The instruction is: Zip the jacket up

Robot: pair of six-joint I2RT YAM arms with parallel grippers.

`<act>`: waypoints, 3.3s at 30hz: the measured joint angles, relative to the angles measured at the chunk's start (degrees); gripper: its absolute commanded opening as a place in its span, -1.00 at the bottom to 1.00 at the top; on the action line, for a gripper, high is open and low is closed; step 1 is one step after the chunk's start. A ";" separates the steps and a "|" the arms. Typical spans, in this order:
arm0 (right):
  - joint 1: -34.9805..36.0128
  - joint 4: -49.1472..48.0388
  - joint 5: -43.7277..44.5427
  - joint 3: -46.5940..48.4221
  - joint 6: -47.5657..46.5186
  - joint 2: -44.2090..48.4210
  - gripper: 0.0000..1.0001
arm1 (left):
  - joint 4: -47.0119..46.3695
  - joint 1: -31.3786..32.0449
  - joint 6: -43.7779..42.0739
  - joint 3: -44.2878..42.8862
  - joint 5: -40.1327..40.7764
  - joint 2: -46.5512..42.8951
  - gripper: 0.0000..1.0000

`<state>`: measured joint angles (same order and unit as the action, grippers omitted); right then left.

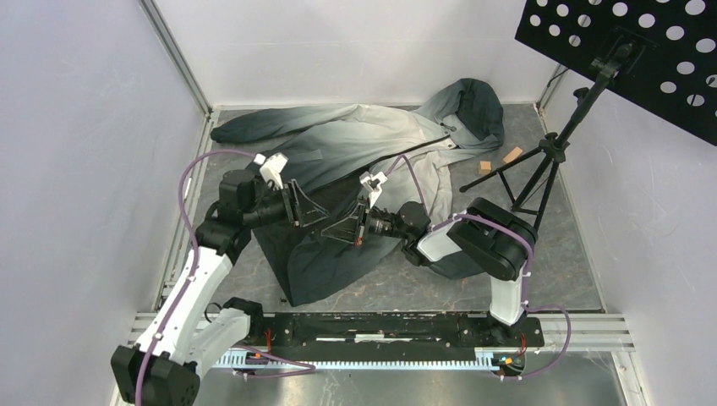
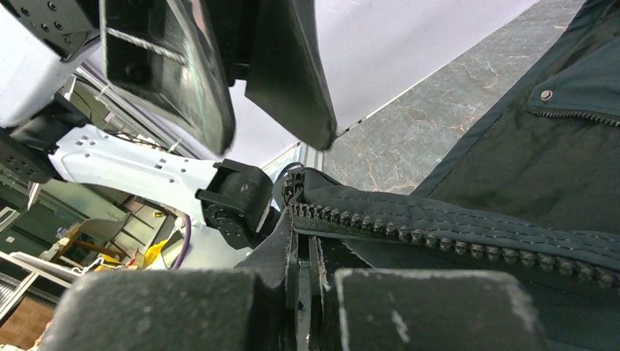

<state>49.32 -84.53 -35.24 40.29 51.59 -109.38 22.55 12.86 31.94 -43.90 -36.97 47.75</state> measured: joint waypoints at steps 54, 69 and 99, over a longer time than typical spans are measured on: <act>-0.66 1.51 -0.11 -0.70 3.04 -1.40 -0.32 | 2.29 6.80 -7.82 -3.02 1.57 12.70 -0.96; -0.11 0.09 2.27 -8.04 2.27 4.61 0.14 | 9.94 6.88 -12.74 -9.35 5.27 8.44 -0.96; 2.82 -0.15 8.17 0.79 13.33 0.37 0.38 | 9.79 6.86 -15.72 -9.84 -0.52 8.39 -0.96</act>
<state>52.14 -84.68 -27.07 41.08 64.93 -109.01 32.34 19.73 16.23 -53.74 -37.50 56.14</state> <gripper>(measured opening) 0.680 0.033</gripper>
